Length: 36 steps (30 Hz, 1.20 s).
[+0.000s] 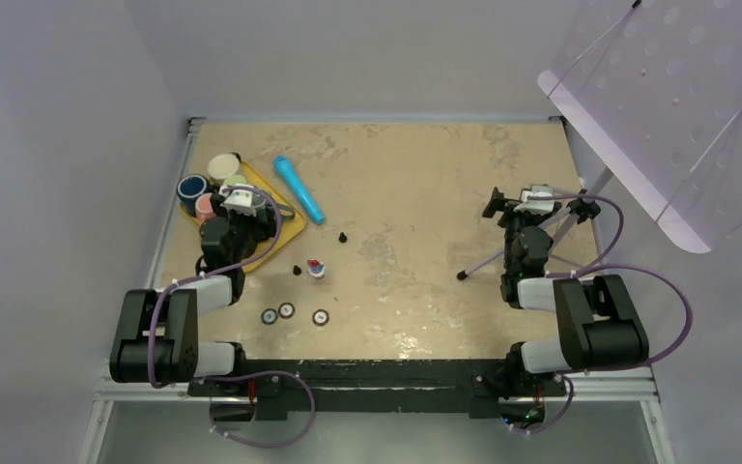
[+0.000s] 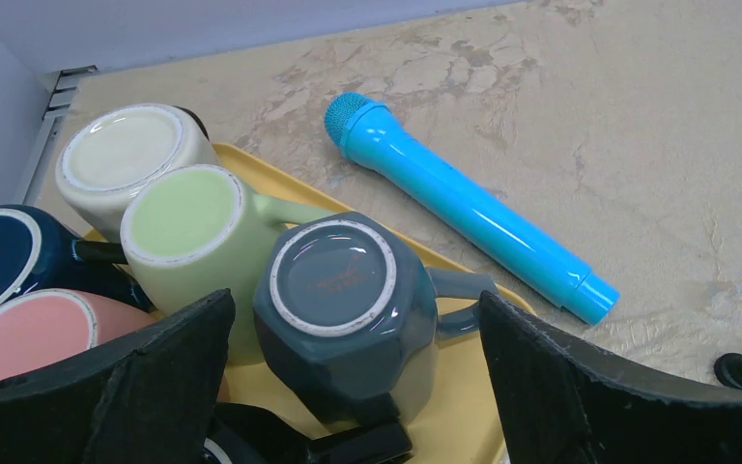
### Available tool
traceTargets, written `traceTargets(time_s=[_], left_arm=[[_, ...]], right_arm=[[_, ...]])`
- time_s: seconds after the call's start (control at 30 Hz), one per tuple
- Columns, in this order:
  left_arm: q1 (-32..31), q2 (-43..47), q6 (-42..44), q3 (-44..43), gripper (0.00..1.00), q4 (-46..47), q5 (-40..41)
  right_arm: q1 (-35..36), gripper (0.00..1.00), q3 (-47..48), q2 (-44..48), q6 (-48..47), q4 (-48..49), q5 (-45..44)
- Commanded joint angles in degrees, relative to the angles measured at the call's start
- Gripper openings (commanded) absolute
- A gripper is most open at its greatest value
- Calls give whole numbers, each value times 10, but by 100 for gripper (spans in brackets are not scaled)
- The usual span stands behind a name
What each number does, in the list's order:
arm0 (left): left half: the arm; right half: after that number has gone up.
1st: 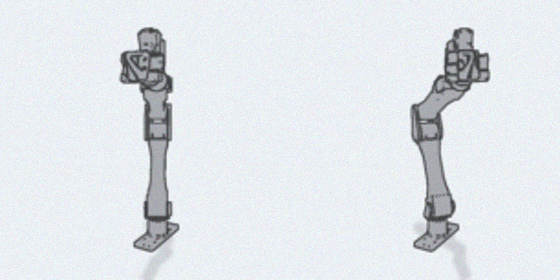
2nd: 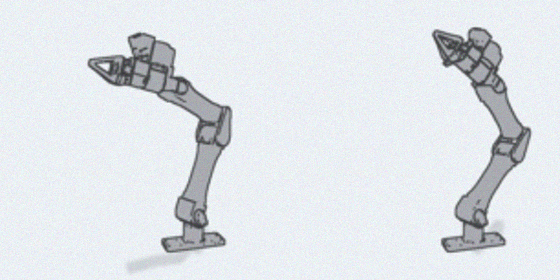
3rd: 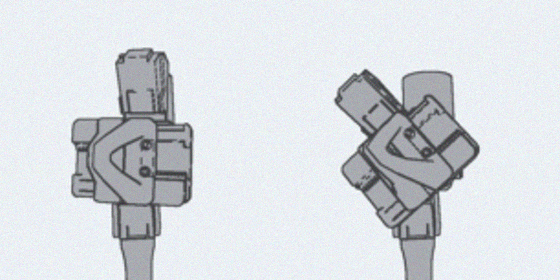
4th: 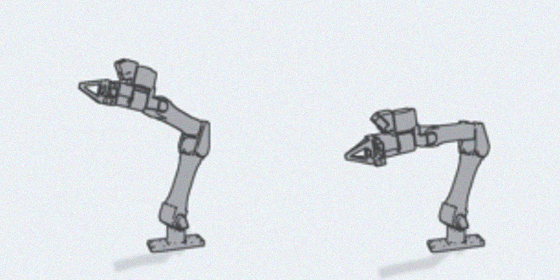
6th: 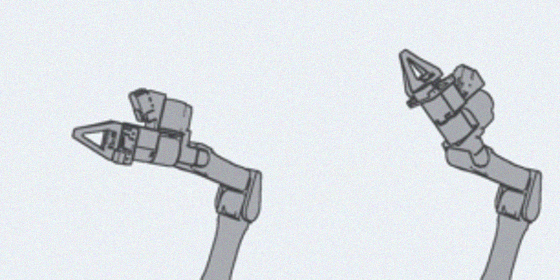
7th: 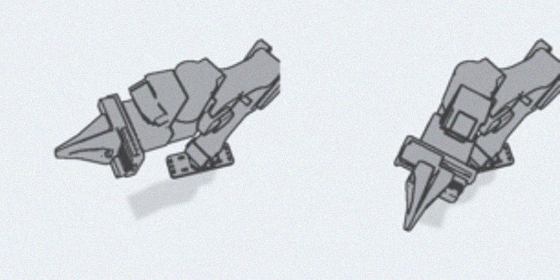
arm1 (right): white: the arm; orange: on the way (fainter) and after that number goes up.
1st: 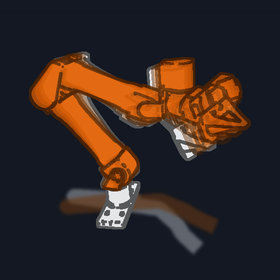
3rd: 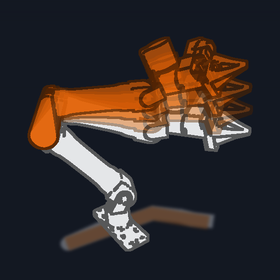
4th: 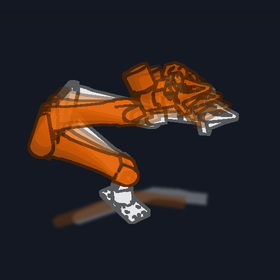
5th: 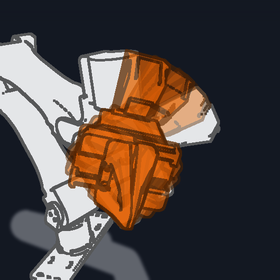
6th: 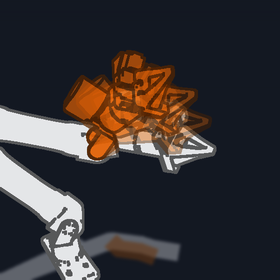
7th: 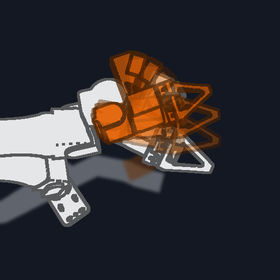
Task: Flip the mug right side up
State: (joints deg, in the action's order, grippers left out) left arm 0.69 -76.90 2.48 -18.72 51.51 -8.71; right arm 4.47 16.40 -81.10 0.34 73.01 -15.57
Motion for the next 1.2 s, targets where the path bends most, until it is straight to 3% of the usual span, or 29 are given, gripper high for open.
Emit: traceTargets(time_s=[0.0, 0.17, 0.27, 0.37, 0.43, 0.53, 0.57, 0.63, 0.7, 0.9, 1.03, 1.17], left_arm=[[5, -5, -14, 11, 100, 17, 1], [5, 29, 2, 1, 100, -19, -44], [5, 110, 12, -69, 100, -220, -70], [5, 162, 125, -145, 100, -367, -136], [5, 188, 212, -195, 100, -507, -198], [-1, 185, 405, -348, 100, -832, -322], [-20, 170, 495, -391, 99, -943, -329], [-82, 123, 569, -451, 92, -1074, -262], [-144, 82, 606, -474, 86, -1115, -161], [-171, -73, 675, -581, 81, -1117, 31], [-184, -187, 681, -664, 80, -1103, 93], [-190, -261, 687, -690, 78, -1066, 144]], right_arm=[[-4, 98, 0, 9, -10, 38, -23], [-4, 98, -21, 22, -27, 63, -16], [-4, 98, -38, 66, -27, 54, -10], [-3, 98, -17, 131, -30, -53, 43], [-3, 98, 15, 157, -33, -157, 93], [-2, 98, 43, 181, -34, -227, 148], [-1, 98, 43, 185, -35, -232, 153], [2, 98, 43, 193, -38, -235, 186], [9, 98, 47, 198, -49, -247, 197], [30, 98, 72, 190, -69, -280, 206], [51, 98, 74, 190, -83, -288, 189], [61, 98, 65, 199, -89, -278, 180]])
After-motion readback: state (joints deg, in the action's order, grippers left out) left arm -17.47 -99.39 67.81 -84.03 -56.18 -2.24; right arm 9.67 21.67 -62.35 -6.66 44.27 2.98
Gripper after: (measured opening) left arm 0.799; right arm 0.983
